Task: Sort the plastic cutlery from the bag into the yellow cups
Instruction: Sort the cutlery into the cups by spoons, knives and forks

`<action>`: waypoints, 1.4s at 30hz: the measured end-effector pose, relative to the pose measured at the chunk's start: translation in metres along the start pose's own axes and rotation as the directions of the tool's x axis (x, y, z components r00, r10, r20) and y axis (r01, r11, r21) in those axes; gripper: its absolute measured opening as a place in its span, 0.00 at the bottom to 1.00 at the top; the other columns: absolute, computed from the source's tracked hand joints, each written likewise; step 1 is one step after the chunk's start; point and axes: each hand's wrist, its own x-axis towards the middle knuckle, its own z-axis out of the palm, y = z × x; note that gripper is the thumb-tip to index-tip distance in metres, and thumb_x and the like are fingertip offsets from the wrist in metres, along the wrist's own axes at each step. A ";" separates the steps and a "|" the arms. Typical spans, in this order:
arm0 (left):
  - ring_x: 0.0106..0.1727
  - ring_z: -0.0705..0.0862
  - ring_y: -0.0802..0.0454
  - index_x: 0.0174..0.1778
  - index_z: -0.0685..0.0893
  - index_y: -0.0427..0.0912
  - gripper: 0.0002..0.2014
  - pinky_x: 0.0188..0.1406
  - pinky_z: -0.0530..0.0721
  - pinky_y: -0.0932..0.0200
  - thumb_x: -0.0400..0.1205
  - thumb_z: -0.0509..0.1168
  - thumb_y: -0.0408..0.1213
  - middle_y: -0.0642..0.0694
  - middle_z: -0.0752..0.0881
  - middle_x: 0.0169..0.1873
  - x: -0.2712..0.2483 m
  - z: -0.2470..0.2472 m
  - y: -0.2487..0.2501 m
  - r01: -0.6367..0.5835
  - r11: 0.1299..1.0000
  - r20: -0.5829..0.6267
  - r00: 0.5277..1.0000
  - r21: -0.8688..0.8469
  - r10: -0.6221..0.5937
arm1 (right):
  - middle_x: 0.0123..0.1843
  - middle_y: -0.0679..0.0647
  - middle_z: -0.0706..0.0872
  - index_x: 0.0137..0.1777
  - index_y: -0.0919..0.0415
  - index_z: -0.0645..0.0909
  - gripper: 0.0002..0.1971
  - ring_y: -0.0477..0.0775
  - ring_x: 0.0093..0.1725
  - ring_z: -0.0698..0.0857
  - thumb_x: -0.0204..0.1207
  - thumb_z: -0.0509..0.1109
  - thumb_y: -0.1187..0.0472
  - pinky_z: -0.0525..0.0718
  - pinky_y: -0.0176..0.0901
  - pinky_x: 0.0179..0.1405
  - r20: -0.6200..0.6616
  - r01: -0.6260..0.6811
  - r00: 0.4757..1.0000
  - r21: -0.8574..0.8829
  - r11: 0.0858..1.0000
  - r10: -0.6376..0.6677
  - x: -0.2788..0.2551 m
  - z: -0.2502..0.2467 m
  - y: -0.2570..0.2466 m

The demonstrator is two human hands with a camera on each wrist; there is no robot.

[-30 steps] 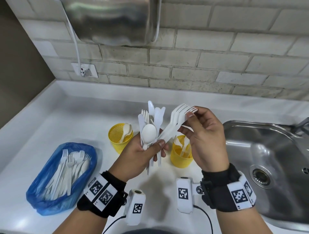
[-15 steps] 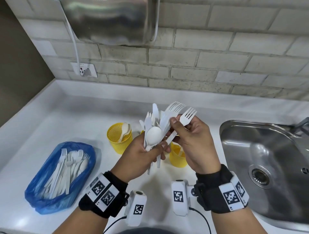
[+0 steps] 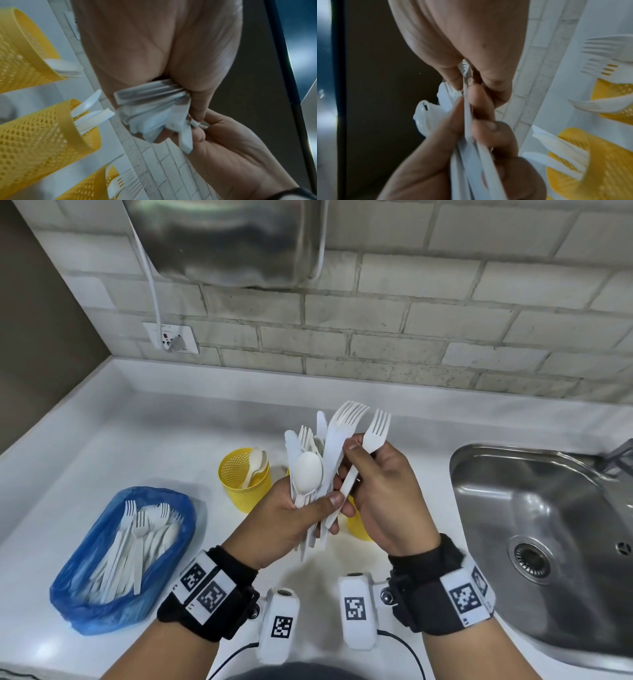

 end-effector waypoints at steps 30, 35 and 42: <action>0.34 0.85 0.48 0.53 0.83 0.34 0.07 0.35 0.80 0.49 0.85 0.72 0.33 0.41 0.92 0.41 -0.006 -0.011 0.001 0.011 0.994 -0.029 1.000 0.111 -0.008 | 0.53 0.64 0.91 0.68 0.71 0.75 0.19 0.64 0.54 0.91 0.84 0.56 0.60 0.87 0.52 0.58 -0.407 0.342 0.898 0.402 0.849 -0.169 0.016 -0.020 -0.020; 0.34 0.86 0.44 0.53 0.83 0.35 0.05 0.39 0.81 0.43 0.84 0.71 0.31 0.43 0.92 0.39 -0.003 -0.011 0.000 -0.013 0.997 -0.081 0.997 0.082 0.020 | 0.37 0.60 0.82 0.61 0.65 0.69 0.08 0.61 0.33 0.82 0.86 0.58 0.62 0.88 0.54 0.44 -0.555 0.514 0.810 0.514 0.687 -0.191 0.019 -0.047 -0.045; 0.36 0.88 0.47 0.54 0.82 0.30 0.07 0.37 0.84 0.61 0.84 0.71 0.28 0.47 0.91 0.36 -0.001 -0.008 -0.006 -0.021 0.994 -0.084 0.996 0.108 0.030 | 0.33 0.53 0.72 0.49 0.60 0.70 0.06 0.53 0.28 0.67 0.84 0.64 0.60 0.73 0.44 0.31 -0.553 0.475 0.822 0.536 0.698 -0.134 0.015 -0.050 -0.028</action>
